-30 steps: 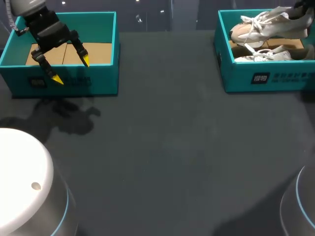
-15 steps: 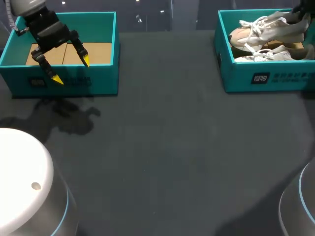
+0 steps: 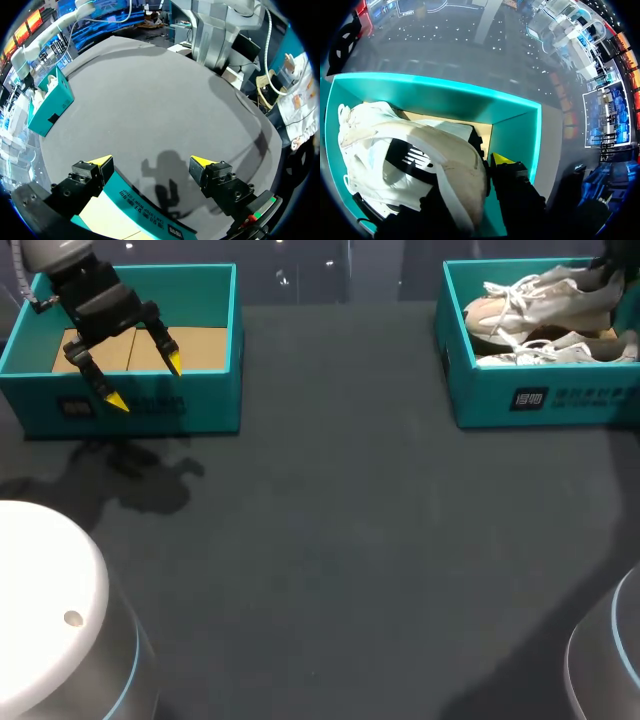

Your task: Take the shoe out of the shoebox, open the shoe tongue, remove and reinsert the insole, then place the shoe into the shoebox

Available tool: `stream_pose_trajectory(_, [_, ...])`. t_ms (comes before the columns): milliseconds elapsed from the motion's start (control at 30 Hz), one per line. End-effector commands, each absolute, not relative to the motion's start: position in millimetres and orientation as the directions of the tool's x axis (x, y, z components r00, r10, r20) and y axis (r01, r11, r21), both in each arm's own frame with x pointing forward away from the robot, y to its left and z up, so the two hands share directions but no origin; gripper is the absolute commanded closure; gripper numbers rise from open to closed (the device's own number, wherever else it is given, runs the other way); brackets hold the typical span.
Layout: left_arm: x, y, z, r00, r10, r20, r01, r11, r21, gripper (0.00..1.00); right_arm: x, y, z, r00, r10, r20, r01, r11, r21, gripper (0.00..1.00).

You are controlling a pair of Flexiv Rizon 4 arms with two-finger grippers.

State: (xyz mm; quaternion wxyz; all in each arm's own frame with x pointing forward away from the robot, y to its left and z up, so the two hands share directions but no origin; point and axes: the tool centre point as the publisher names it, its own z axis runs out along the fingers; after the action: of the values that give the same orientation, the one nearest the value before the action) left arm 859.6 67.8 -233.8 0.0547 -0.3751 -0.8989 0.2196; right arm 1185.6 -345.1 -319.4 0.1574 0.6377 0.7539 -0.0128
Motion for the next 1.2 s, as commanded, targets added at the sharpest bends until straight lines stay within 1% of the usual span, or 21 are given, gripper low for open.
stream_pose_trajectory(33, [858.8,68.3,-233.6,-0.712,0.699,-0.066,0.652,0.623,-0.433,0.0,1198.9,-349.1,-324.8,-0.134,0.961,-0.243,0.971,0.177,0.162,1.0])
stream_pose_trajectory(500, [858.8,68.3,-233.6,-0.712,0.699,-0.066,0.652,0.623,-0.433,0.0,1197.0,-346.5,-341.6,-0.144,0.964,-0.224,0.975,0.177,0.135,1.0])
stream_pose_trajectory(1200, [858.8,68.3,-233.6,-0.712,0.699,-0.066,0.652,0.623,-0.433,0.0,1190.0,-339.0,-366.1,-0.196,0.959,-0.204,0.969,0.221,0.11,1.0])
